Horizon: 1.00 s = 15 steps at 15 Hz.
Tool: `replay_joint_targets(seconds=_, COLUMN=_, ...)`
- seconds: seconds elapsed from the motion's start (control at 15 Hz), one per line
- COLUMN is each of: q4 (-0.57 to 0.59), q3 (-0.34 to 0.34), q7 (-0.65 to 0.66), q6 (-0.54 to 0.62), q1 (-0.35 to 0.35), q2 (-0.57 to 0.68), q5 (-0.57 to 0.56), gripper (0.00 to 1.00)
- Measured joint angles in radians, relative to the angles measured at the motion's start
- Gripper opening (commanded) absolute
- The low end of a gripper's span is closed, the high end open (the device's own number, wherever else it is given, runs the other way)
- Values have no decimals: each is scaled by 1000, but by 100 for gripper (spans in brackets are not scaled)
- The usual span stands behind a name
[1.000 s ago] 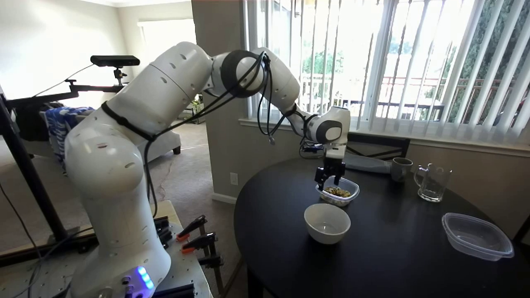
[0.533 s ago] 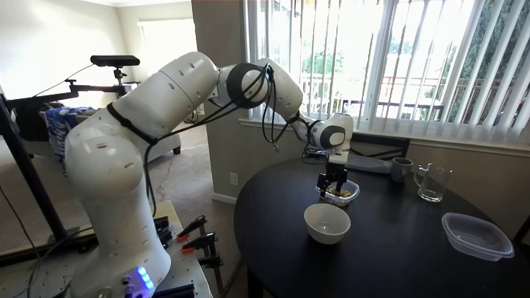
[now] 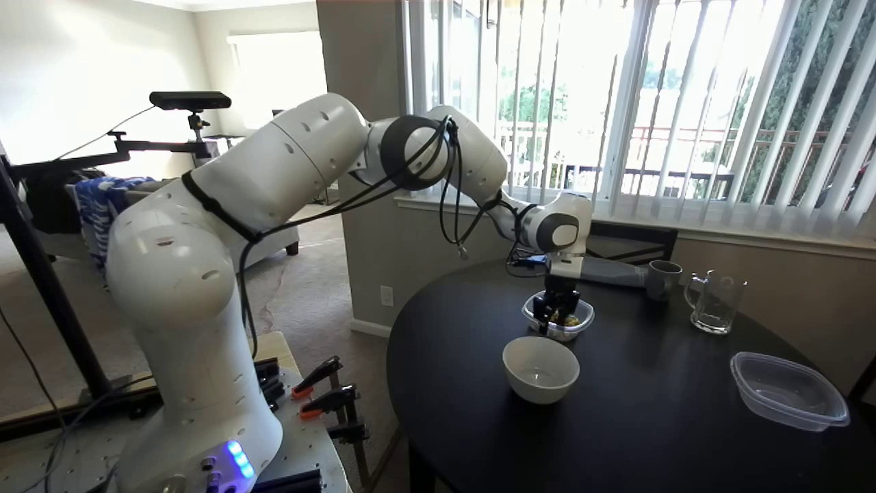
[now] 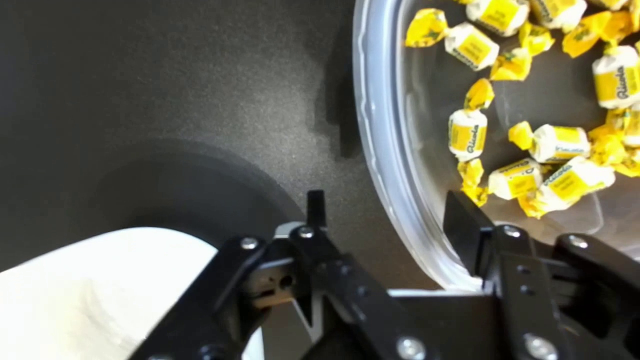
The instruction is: Transfer the candy to the white bowl
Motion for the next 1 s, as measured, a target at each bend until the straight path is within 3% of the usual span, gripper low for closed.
replay_joint_targets(seconds=0.27, q4=11, q3=2, q7=0, q6=0, q1=0, q2=0, q5=0, gripper=8)
replay_joint_targets(seconds=0.33, q4=12, q3=3, q7=0, q6=0, q1=0, q2=0, q5=0, gripper=6)
replay_joint_targets(seconds=0.47, q4=14, q3=6, q7=0, q6=0, q1=0, q2=0, q5=0, gripper=3)
replay_joint_targets(seconds=1.0, q4=21, q3=14, q7=-10, q6=8, q1=6, q2=-46, q5=-23, gripper=7)
